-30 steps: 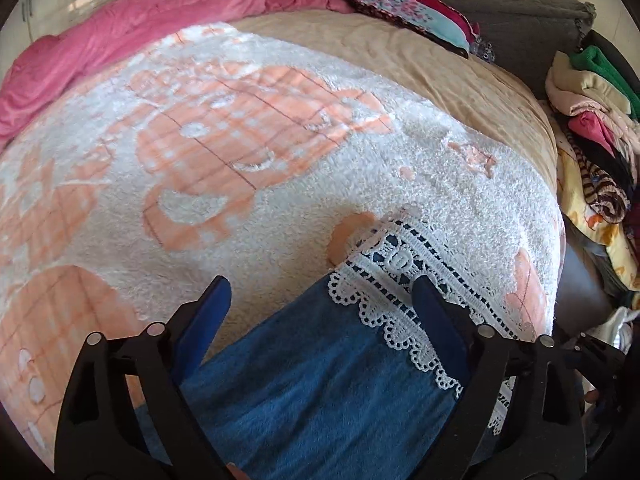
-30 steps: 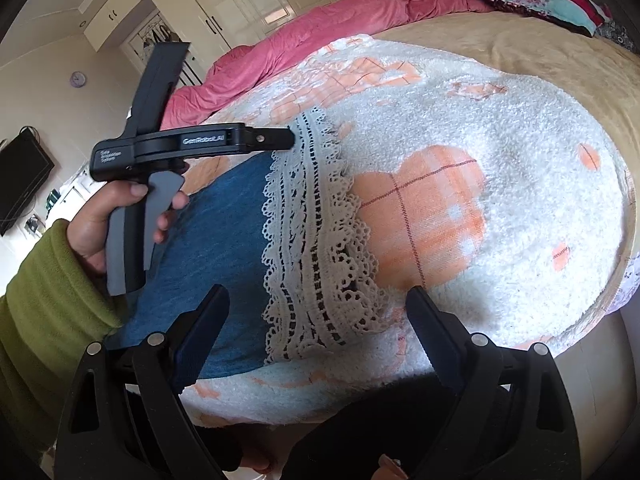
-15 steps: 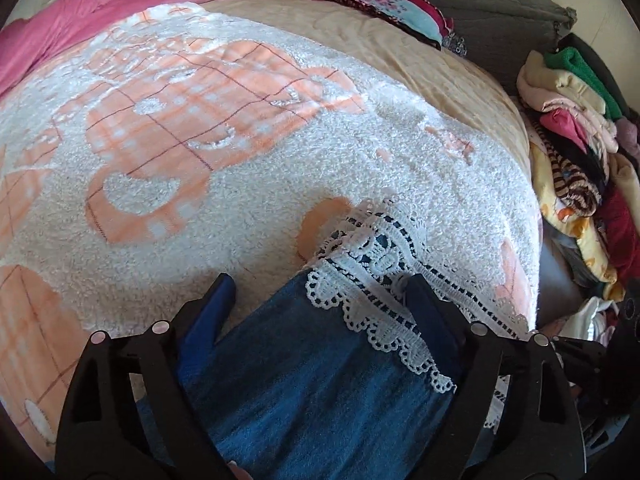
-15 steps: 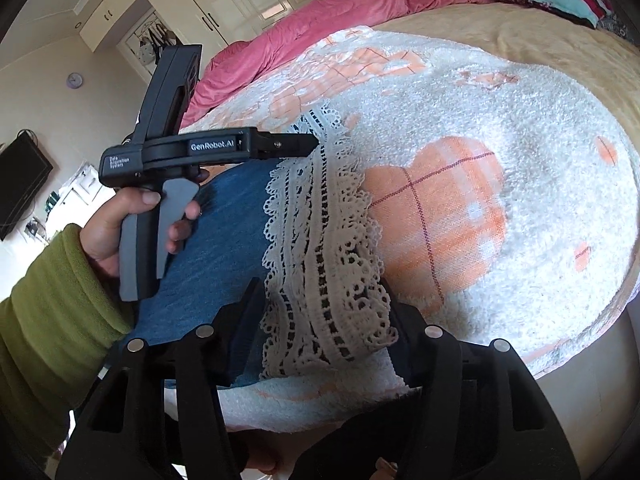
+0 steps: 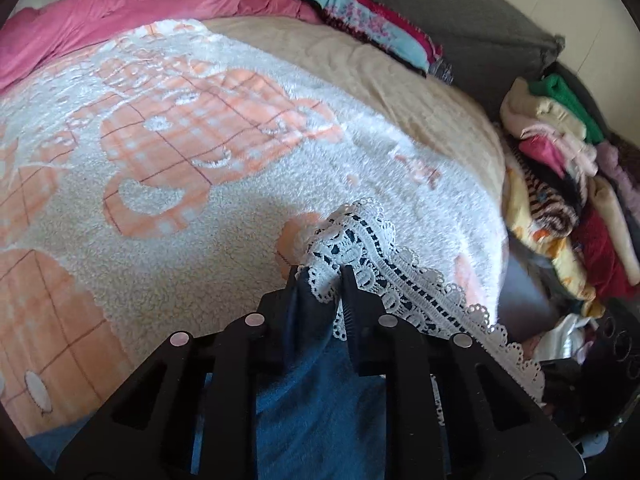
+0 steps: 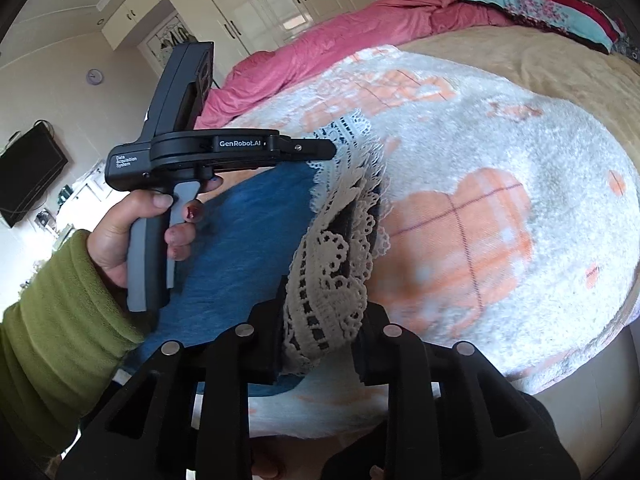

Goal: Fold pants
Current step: 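Grasp the lace-trimmed leg hem with the left gripper and lift it, then fold the lace-trimmed leg over onto the other leg with the left gripper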

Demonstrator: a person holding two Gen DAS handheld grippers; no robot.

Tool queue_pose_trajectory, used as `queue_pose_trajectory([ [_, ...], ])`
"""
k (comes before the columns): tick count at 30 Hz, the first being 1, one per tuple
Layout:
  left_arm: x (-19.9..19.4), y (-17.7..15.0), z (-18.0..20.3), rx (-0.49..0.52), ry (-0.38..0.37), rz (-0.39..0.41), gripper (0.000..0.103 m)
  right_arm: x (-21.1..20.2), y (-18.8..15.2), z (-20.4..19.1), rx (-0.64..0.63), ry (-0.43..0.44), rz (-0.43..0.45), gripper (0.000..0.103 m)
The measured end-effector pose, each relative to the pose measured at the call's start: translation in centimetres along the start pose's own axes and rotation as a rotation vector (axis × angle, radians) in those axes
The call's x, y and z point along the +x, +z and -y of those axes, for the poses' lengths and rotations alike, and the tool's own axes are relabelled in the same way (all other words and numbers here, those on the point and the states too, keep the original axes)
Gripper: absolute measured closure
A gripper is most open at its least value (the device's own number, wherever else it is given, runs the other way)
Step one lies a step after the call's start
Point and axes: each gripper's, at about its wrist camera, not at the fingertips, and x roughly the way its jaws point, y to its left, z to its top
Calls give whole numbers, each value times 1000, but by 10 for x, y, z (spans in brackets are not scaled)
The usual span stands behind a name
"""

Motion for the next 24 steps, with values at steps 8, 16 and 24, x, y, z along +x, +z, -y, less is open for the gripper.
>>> queue_pose_trajectory([
  [8,-76,-23,-24,-90,-60,148,91,-8,10,-70,-138,90,18,78],
  [16,-131,-78,-81,-253,60,196,78,41,-4,-147,-303,135,-88,78],
  [24,-183,-146,-129,-526,-15,324,38,84,-48,-195,-551,17,-164,75],
])
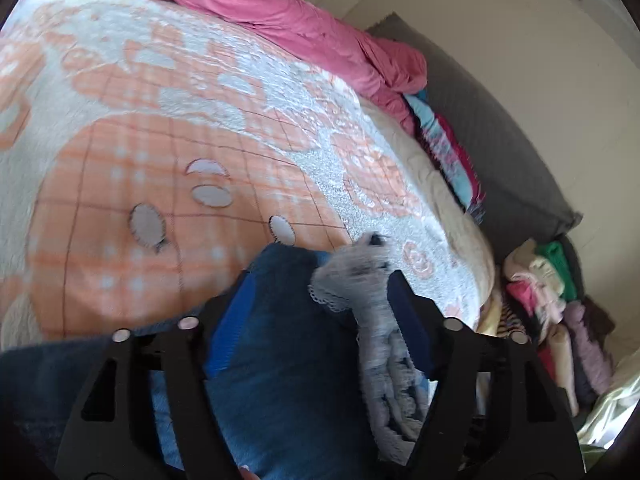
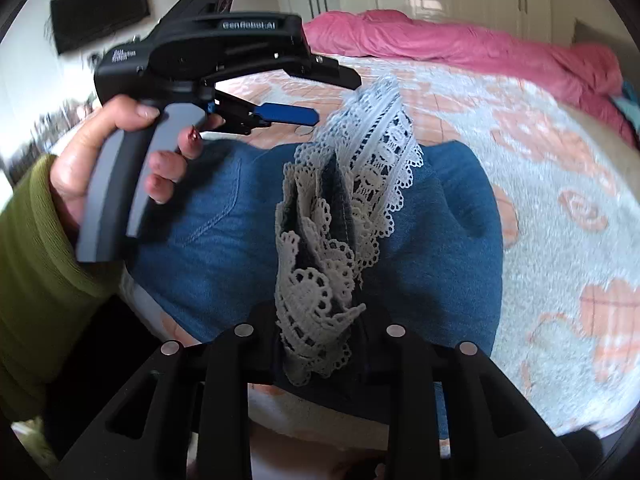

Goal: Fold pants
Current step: 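Fold the lace-trimmed leg over onto the other leg with the left gripper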

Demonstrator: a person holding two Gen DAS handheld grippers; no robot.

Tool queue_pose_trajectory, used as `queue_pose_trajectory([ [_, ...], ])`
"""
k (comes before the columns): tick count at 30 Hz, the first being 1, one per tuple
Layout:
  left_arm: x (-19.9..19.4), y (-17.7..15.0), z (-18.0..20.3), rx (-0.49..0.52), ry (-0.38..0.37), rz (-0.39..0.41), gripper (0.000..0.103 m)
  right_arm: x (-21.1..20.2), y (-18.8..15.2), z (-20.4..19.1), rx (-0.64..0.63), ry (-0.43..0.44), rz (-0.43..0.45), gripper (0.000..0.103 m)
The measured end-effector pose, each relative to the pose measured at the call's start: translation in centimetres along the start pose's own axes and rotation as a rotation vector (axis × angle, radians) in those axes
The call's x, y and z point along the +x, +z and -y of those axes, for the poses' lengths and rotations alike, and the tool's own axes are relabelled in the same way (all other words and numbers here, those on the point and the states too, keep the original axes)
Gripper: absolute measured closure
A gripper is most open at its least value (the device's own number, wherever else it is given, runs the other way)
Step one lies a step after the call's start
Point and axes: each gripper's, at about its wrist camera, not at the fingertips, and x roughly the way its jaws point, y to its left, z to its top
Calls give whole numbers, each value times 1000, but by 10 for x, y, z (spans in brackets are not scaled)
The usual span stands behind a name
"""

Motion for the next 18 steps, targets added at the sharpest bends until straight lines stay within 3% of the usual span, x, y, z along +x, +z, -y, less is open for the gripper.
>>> queue_pose_trajectory([
  [2,-1,0,-6,-31,-33,-4,36,5,-1,-12,-61,-41,-3,75],
  [5,7,1,-11,-54,-19,-56,34,9,-4,-31,-136,-84,9,70],
  [10,12,-6,-13,-71,70,-62,35,12,-7,-46,-198,-91,19,56],
  [13,12,-10,-8,-48,133,-48,41,9,-9,-43,-206,-87,26,55],
  [15,16,-12,-10,-41,160,-56,54,9,-10,-40,-197,-60,24,57],
  [16,19,-11,-13,-38,168,-58,64,12,-11,-40,-188,-39,12,67],
  [17,21,-11,-14,-36,163,-60,90,13,-10,-35,-182,-37,8,72],
  [18,23,-11,-13,-34,171,-60,90,14,-9,-34,-175,-34,8,73],
])
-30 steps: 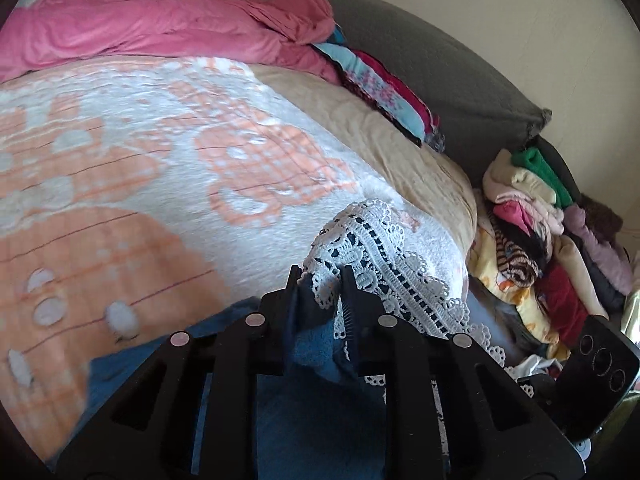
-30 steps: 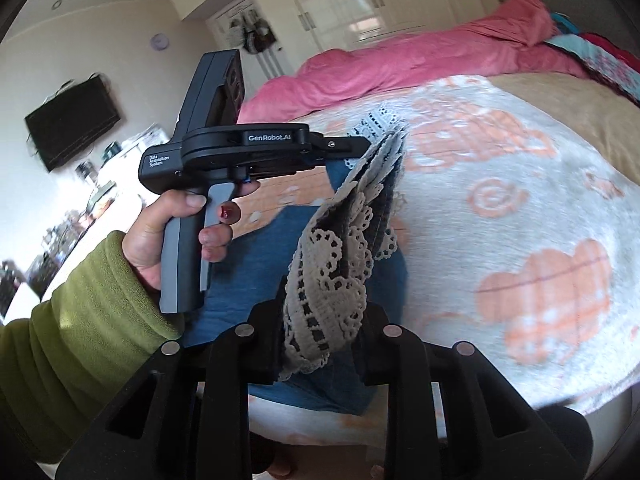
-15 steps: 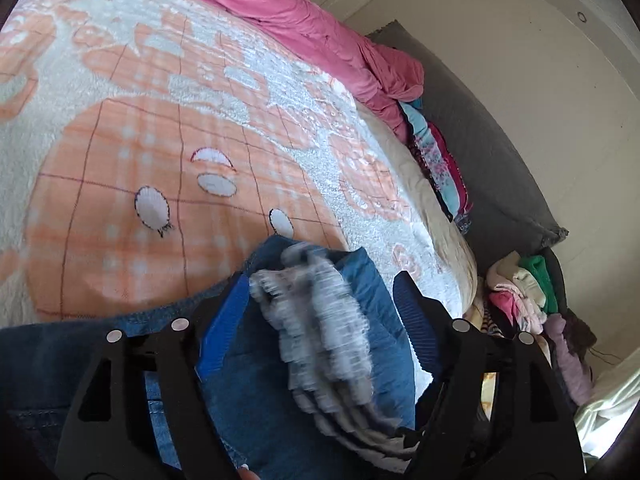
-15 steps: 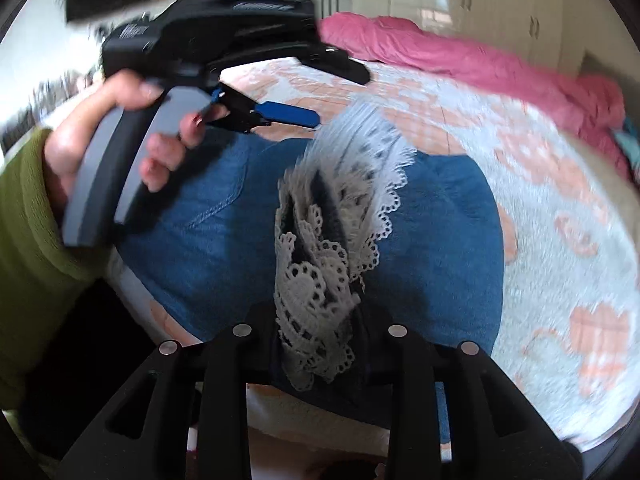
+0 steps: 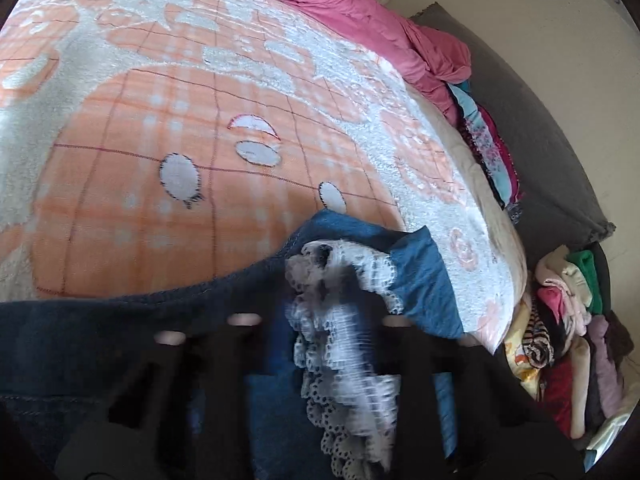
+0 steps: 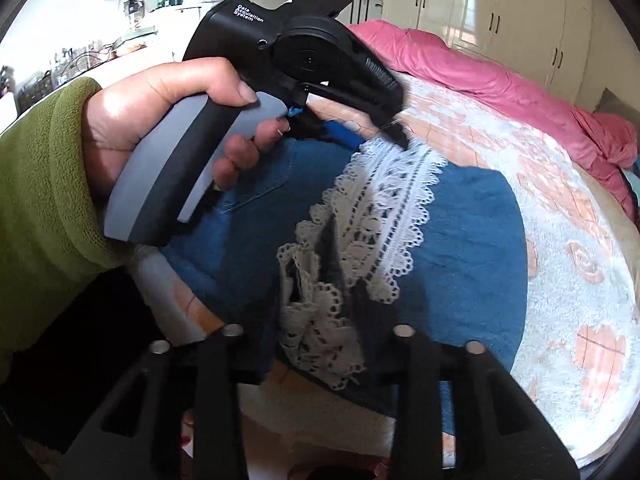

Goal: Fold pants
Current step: 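Fold the lace-trimmed leg over onto the other leg with the left gripper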

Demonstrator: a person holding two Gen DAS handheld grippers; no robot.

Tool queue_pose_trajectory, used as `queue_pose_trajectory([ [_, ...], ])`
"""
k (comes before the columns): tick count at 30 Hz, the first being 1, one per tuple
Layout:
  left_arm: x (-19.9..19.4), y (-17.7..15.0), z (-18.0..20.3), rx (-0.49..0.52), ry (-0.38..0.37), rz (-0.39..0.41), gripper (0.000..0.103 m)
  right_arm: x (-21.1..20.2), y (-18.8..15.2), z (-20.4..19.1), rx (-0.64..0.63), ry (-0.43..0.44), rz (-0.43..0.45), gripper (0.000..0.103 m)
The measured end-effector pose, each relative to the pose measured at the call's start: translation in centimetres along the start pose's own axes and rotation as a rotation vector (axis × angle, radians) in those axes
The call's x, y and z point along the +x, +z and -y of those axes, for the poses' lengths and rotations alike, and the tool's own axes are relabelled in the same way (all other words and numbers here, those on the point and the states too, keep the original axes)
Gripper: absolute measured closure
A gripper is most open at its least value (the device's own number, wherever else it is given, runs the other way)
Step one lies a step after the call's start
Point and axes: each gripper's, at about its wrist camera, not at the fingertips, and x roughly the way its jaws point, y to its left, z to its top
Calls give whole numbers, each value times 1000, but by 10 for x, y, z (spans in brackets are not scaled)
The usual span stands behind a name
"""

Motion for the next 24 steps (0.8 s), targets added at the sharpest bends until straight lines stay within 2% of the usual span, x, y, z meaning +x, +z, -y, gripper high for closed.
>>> queue_pose_trajectory([
  [5,-23,1,8,47,-7,64,91,-10,11,0,-13,10,32,76],
  [7,-31,1,8,62,33,85,91,-3,16,-1,-34,28,33,76],
  [9,-33,0,4,67,60,82,91,4,19,-8,-56,43,20,76],
  [11,-28,0,-3,51,70,60,90,14,17,-19,-97,32,-4,70],
  [14,-16,-2,-14,31,82,23,83,20,15,-23,-95,44,0,56],
  [16,-16,-1,-17,14,58,23,82,16,16,-24,-88,75,13,51],
  [19,-19,-1,-14,38,71,43,71,6,12,-19,-62,164,14,51],
  [20,-22,-2,-12,51,90,51,62,2,11,-17,-51,184,14,51],
  [22,-26,-4,-9,64,115,63,60,-6,8,-12,-41,213,10,51],
  [24,-34,-6,-8,65,132,86,56,-16,1,-10,-33,206,15,52],
])
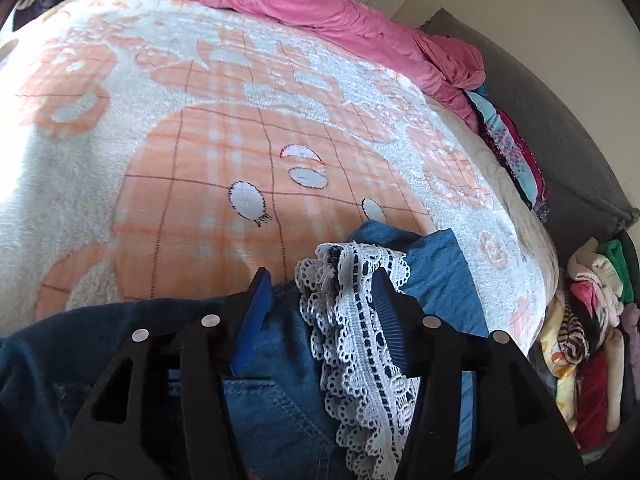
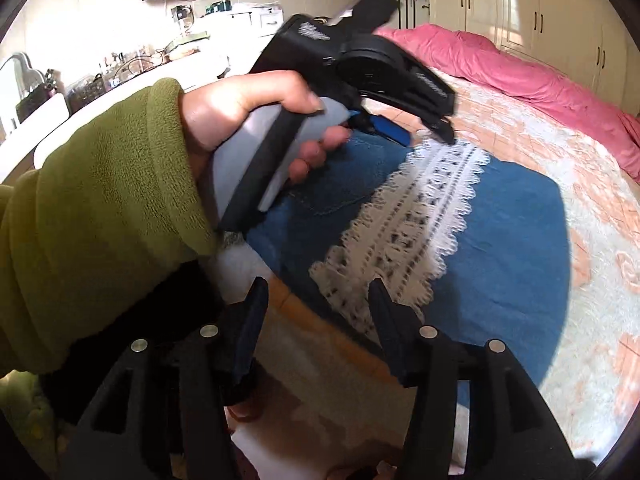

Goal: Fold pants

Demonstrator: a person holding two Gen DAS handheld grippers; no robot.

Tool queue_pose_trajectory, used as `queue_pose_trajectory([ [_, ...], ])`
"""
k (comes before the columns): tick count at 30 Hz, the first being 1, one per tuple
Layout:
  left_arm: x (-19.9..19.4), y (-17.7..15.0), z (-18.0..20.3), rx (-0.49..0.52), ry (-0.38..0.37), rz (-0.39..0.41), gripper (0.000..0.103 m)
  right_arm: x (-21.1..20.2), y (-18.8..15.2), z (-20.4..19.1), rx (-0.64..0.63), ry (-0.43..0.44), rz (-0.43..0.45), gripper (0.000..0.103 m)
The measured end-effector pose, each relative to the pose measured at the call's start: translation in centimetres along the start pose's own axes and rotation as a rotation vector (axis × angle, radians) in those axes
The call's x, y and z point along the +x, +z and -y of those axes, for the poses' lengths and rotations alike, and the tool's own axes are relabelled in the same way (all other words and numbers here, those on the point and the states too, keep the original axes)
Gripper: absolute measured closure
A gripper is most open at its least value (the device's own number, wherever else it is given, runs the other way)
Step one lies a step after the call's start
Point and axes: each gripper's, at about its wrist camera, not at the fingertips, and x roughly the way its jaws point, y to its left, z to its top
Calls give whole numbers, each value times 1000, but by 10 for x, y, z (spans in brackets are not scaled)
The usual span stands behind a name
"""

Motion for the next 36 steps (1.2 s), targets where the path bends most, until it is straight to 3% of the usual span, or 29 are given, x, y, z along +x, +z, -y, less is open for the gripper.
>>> queue_pose_trajectory([
  [6,-33,-13,14,32,66,88,44,-25,-3,18,68,-35,41,52],
  [10,-46,-30,20,24,80,108,43,-35,-12,32,133,-53,51,52],
  [13,-54,-39,27,32,85,112,38,-43,-14,39,167,-79,68,40],
  [15,-59,-44,33,48,98,120,37,-43,-18,38,182,-84,80,39],
  [22,-69,-60,48,81,119,111,32,-62,-19,53,226,-124,122,27],
  [30,-81,-83,46,69,129,76,30,-71,-31,78,307,-168,125,27],
  [36,-79,-109,49,64,79,6,30,-64,-40,100,384,-188,90,27],
])
